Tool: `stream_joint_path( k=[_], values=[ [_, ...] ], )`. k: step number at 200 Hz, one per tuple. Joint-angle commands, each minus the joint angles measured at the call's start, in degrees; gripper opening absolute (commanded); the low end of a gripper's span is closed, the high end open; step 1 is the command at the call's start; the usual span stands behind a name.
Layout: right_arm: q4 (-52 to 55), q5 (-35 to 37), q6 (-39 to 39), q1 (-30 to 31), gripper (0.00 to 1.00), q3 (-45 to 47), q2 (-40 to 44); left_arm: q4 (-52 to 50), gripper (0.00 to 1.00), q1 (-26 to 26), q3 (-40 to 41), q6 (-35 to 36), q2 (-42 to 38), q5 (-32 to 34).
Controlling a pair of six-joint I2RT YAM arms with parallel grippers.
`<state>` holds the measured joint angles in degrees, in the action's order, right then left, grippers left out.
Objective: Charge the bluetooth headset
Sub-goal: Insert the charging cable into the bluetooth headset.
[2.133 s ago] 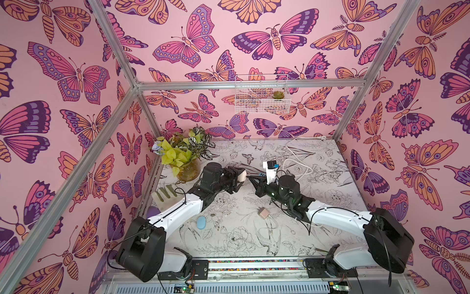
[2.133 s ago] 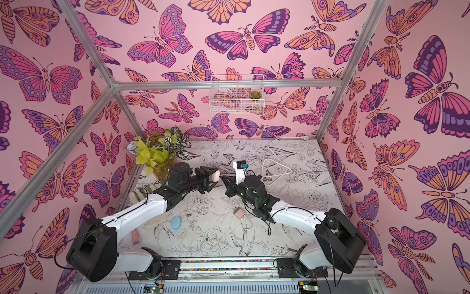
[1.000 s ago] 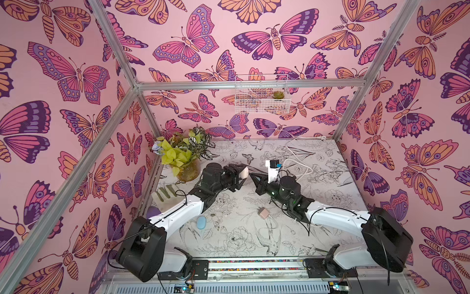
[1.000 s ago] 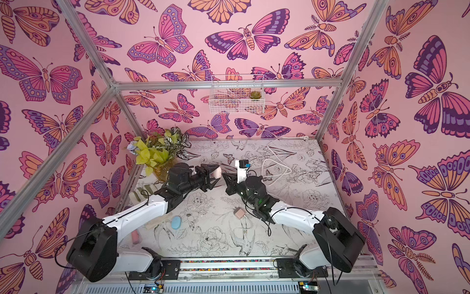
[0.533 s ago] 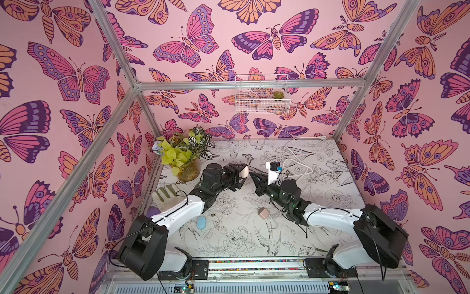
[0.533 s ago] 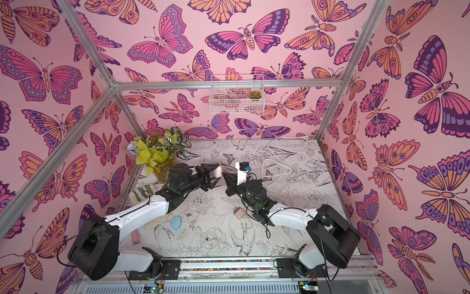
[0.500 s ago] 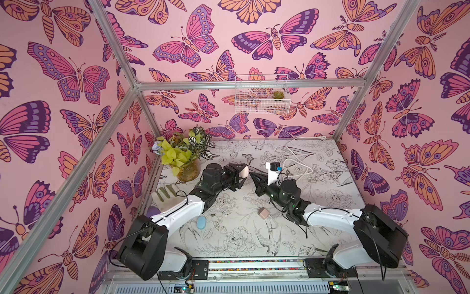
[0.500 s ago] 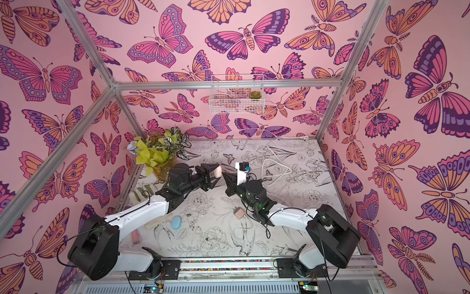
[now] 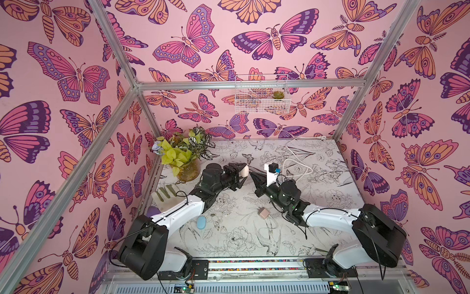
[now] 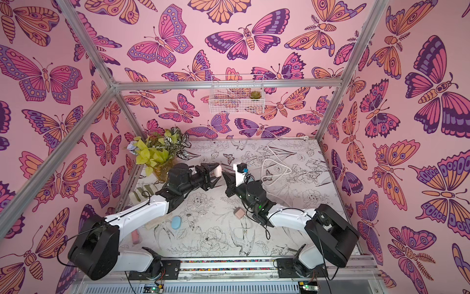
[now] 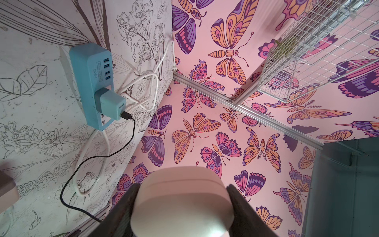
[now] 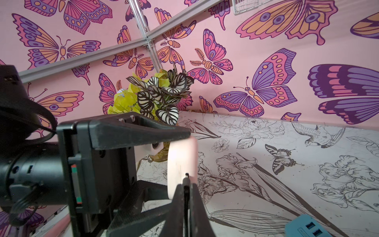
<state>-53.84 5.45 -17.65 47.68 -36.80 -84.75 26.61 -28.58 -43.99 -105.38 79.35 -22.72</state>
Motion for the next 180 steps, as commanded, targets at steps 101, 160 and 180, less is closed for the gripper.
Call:
stream_joint_path(
  k=[101,160,180],
  values=[
    [-0.34,1.83,1.84,0.83,0.0,0.48,0.38,5.2,0.33,-1.6,1.74,-2.11,0.72,-5.49],
    [-0.75,-1.6,0.68,0.83,0.0,-0.66,-2.53,6.18,0.31,-1.63,1.13,-1.93,0.32,-6.1],
    [-1.14,-3.07,-0.75,0.83,0.0,-0.82,-3.56,5.88,0.28,-1.63,0.93,-1.32,0.17,-6.23]
  ],
)
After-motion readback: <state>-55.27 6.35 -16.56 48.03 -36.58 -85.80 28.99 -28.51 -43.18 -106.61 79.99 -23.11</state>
